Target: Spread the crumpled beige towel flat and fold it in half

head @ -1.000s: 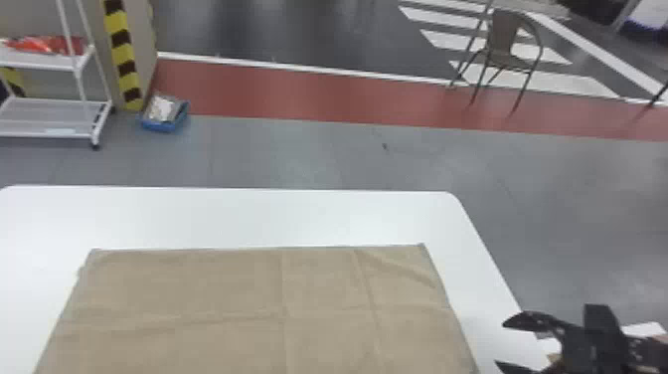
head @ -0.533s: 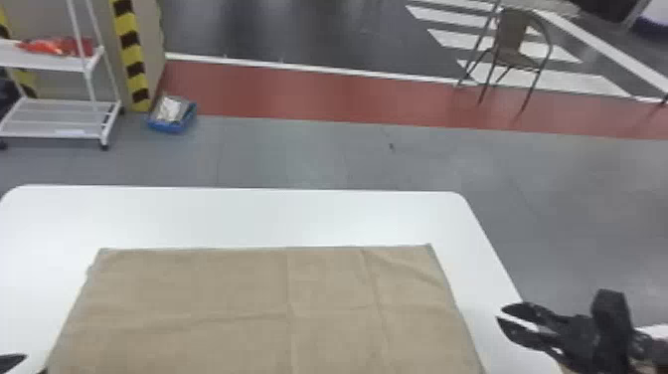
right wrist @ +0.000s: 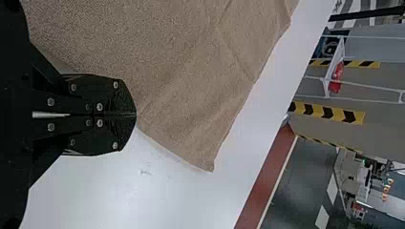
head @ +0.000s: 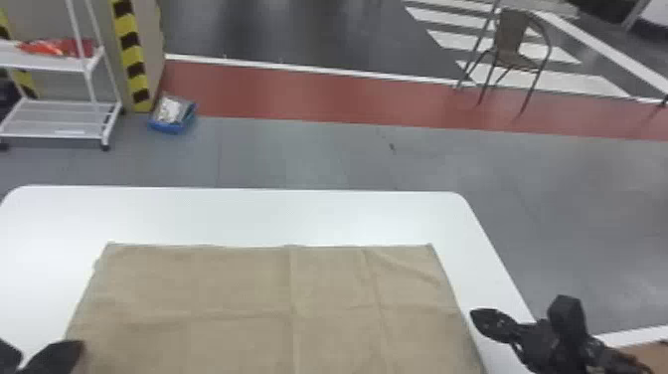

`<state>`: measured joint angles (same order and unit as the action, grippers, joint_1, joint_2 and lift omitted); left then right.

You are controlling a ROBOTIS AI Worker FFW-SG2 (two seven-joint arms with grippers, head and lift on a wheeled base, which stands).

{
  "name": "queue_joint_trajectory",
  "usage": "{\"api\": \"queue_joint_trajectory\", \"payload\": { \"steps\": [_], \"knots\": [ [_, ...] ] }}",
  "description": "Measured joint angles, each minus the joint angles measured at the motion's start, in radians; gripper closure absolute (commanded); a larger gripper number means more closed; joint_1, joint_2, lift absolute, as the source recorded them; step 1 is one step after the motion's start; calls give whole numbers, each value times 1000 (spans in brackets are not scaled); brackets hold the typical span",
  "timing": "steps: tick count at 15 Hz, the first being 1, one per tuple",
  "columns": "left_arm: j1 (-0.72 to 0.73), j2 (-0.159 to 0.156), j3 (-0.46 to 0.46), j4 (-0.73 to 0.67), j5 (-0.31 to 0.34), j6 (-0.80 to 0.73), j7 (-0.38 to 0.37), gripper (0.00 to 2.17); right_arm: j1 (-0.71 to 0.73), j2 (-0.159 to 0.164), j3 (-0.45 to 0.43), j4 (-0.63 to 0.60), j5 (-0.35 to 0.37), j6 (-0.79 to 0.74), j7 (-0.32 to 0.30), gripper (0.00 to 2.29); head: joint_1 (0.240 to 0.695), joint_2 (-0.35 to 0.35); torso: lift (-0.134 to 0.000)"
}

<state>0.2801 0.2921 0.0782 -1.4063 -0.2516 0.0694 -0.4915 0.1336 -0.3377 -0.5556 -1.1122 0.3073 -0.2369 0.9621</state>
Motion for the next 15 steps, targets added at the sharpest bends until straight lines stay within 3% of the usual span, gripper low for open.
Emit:
{"api": "queue_joint_trajectory", "payload": {
  "steps": [4, 15],
  "knots": [
    [4, 0, 0, -6, -3, -1, 10, 1663, -50, 9, 38, 40, 12, 12, -33, 1480, 695, -202, 0],
    [-12, -10, -11, -16, -13, 0, 11, 1663, -164, 11, 94, 134, 73, 99, -98, 1477, 695, -198, 0]
  ]
}}
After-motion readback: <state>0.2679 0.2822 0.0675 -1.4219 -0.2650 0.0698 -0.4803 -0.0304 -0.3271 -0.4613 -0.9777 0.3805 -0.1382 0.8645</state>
